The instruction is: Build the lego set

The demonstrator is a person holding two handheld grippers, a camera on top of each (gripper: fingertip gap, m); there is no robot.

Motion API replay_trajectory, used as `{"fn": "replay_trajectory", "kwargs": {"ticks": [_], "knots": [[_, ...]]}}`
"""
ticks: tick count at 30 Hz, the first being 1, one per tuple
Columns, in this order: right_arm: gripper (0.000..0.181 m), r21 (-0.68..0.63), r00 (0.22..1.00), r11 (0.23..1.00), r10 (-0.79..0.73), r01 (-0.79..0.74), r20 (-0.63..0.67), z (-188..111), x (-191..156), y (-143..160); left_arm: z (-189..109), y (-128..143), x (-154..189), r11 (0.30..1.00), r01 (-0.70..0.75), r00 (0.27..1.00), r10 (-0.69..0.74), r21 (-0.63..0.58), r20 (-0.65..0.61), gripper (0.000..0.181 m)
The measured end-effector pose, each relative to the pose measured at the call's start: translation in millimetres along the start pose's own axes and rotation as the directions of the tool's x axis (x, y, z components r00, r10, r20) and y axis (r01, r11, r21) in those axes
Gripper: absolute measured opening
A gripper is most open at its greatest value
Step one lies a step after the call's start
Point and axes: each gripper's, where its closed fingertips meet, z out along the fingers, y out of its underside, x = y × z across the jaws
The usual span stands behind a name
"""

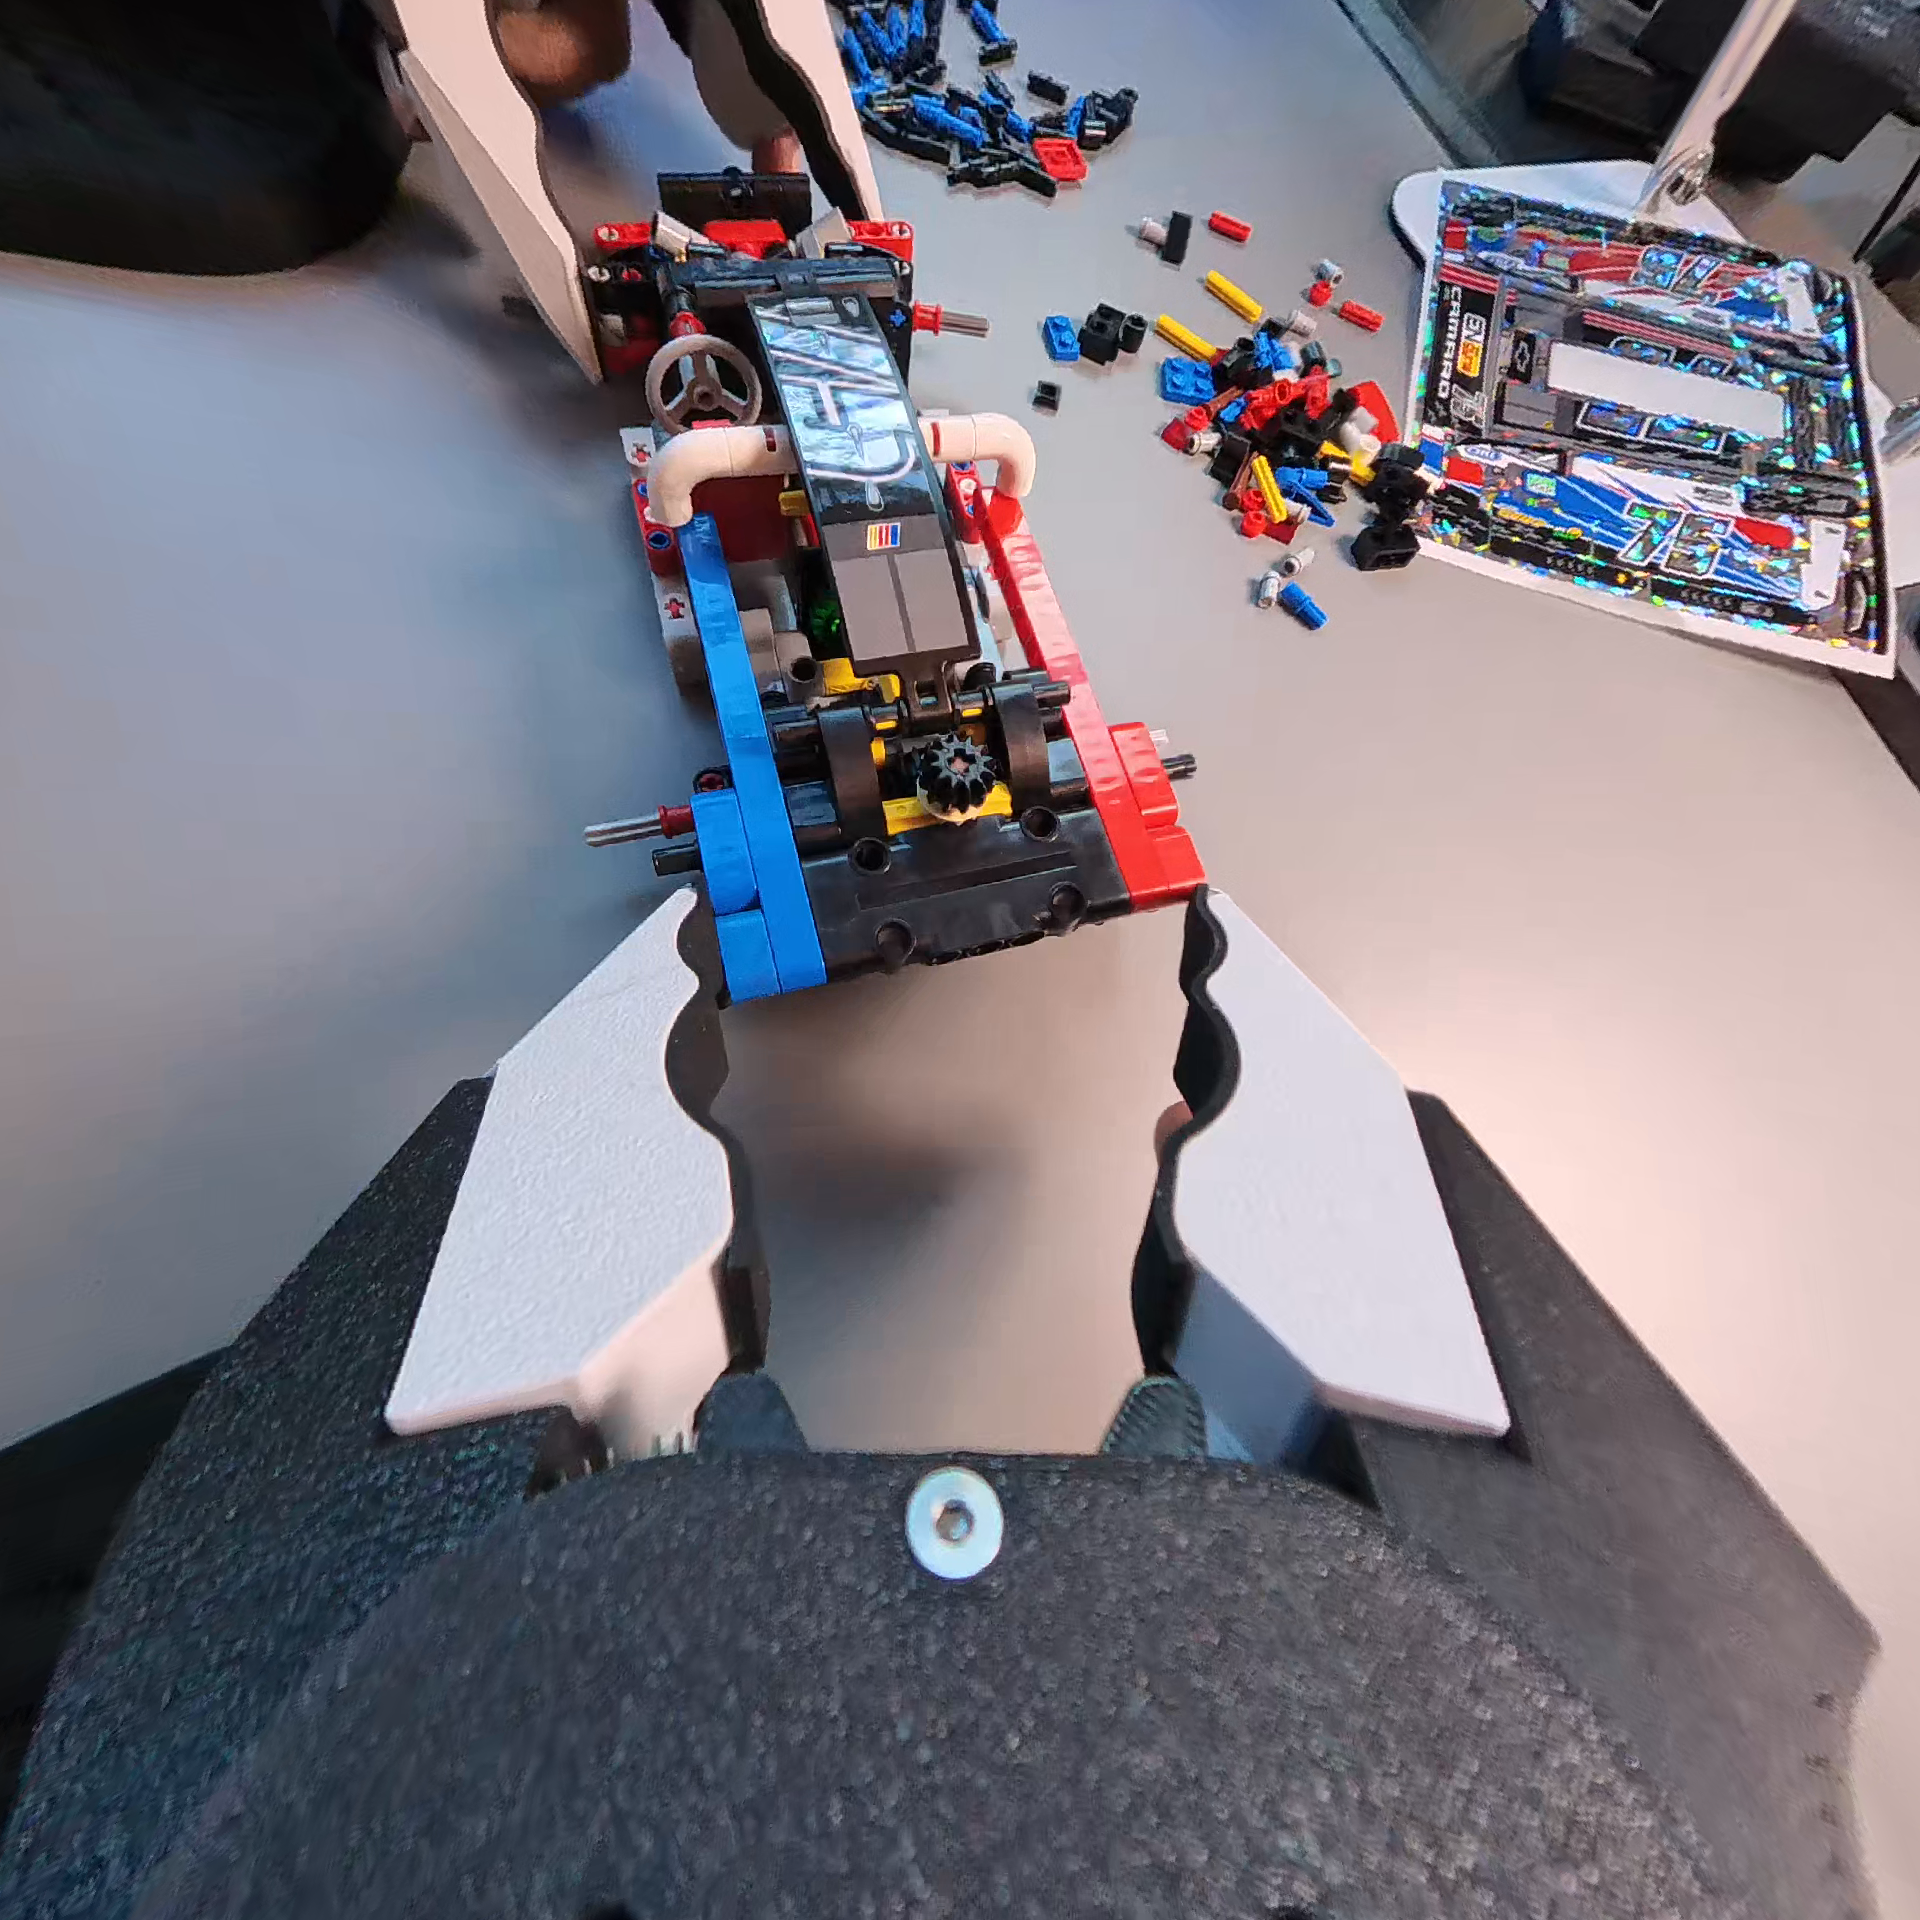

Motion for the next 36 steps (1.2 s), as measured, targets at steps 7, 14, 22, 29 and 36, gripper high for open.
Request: {"fn": "replay_trajectory", "kwargs": {"ticks": [7,14,22,29,36], "knots": [[0.082,0.077,0.999,0.996,0.036,-0.038,0.025,-3.5,-5.6,-6.4,-12.4,-10.5,-5.5,0.995,0.044,0.999,-0.044,0.088,0.005,0.093],[0.083,0.464,0.991,0.885,0.097,-0.046,-0.088,-58.7,14.1,-95.9,-86.3,-86.2,-50.2,0.848,0.063,0.963,-0.191,0.526,0.192,0.080],[0.000,0.623,0.918,0.782,0.245,0.004,-0.313,-58.5,90.2,-162.3,-118.6,-123.6,-89.2,0.764,-0.067,0.883,-0.253,0.641,0.394,0.007],[0.005,0.599,0.871,0.797,0.241,0.074,-0.429,-29.1,139.6,-206.4,-136.3,-135.7,-130.1,0.687,-0.105,0.812,-0.358,0.719,0.460,0.000],[0.028,0.526,0.805,0.848,0.268,0.063,-0.529,9.6,221.4,-254.8,-131.6,-121.2,-140.2,0.697,-0.049,0.767,-0.432,0.715,0.474,0.017]]}}
